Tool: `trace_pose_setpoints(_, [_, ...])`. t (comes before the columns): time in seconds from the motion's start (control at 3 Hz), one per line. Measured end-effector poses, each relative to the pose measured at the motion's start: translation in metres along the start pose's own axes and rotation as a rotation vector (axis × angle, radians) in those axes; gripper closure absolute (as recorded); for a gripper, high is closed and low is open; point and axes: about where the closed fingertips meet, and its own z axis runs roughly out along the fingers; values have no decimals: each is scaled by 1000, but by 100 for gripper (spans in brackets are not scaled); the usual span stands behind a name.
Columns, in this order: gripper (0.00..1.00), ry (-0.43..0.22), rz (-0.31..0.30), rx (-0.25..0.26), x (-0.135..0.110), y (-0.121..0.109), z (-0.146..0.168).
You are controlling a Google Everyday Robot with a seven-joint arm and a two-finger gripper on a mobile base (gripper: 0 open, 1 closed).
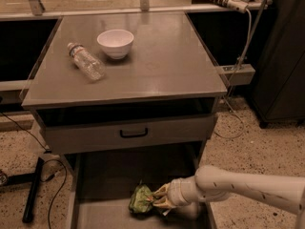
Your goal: Pick green jalapeno chip bag from middle drawer and place on counter
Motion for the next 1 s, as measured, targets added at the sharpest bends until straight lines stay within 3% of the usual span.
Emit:
trace_pose_setpoints(0.33, [100, -28, -37, 31, -27, -6, -50])
trace_pose_setpoints(1.0, [100, 68, -70, 163, -87, -15, -175])
